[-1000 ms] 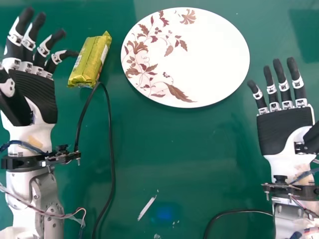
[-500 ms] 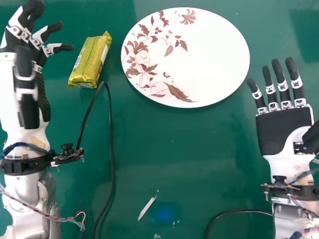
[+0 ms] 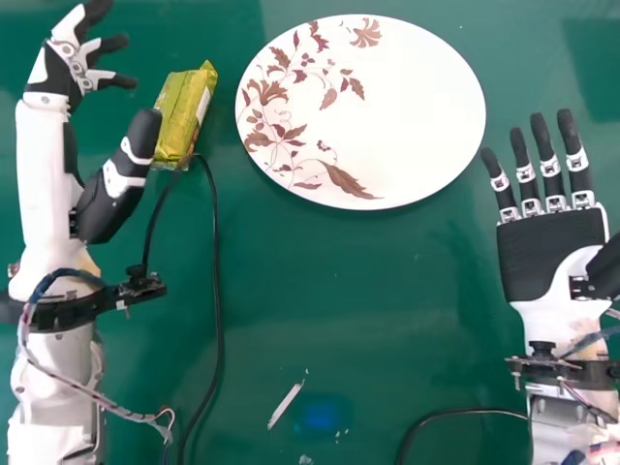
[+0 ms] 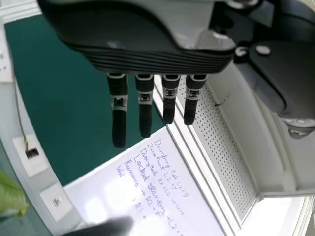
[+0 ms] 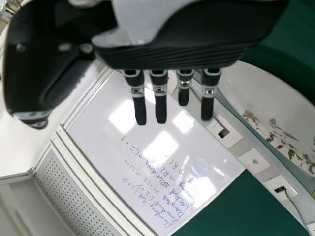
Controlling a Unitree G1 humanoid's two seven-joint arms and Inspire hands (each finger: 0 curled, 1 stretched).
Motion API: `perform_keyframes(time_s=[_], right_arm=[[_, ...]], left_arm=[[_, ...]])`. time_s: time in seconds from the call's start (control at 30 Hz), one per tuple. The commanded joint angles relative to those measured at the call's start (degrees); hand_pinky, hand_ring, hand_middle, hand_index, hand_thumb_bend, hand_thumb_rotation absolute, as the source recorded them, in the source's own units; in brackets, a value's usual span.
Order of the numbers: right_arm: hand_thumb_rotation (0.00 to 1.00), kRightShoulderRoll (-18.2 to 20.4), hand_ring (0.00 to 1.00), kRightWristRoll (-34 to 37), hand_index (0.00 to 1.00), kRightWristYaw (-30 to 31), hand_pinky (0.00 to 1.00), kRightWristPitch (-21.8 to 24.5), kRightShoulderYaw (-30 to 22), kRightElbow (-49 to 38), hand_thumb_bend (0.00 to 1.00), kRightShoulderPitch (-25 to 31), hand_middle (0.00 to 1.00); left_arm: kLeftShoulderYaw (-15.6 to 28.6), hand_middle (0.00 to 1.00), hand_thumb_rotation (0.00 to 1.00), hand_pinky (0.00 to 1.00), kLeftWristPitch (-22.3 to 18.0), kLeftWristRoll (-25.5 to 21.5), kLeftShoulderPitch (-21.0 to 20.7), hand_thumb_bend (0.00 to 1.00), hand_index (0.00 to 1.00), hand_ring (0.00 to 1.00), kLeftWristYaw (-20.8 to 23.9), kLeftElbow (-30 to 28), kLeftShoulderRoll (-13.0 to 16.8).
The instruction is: Pick up biscuit and place it in the plate
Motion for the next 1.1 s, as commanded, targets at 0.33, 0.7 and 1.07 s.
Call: perform_keyframes(time_s=[0.33,0.7,1.07], right_arm=[[0.64,0.9,0.94,0.5,0.88,0.8,0.83,-1.0,0.0,0.2,0.97,0.7,0.96],[0.65,1.0,1.00,0.1,0.93,0.7,0.96,-1.5,0.0,0.3,1.00,0.8,1.00],[0.64,1.2,1.00,0.3,0.96,0.4,0.95,-1.4,0.5,0.1,1.00,1.1,1.00]], left_arm=[[-0.1,0.95,0.85,0.60,4.5,12.4,-1.9,0.98,0.94,0.82,7.6,-0.9,3.4],[-1.6,0.95,0.87,0.60,9.7,14.9,-1.2,0.98,0.94,0.82,7.8,-4.8,4.3],[-2.0,0.95,0.85,0.61,15.4,17.5,-1.3,0.98,0.93,0.82,3.1,-7.4,8.6]])
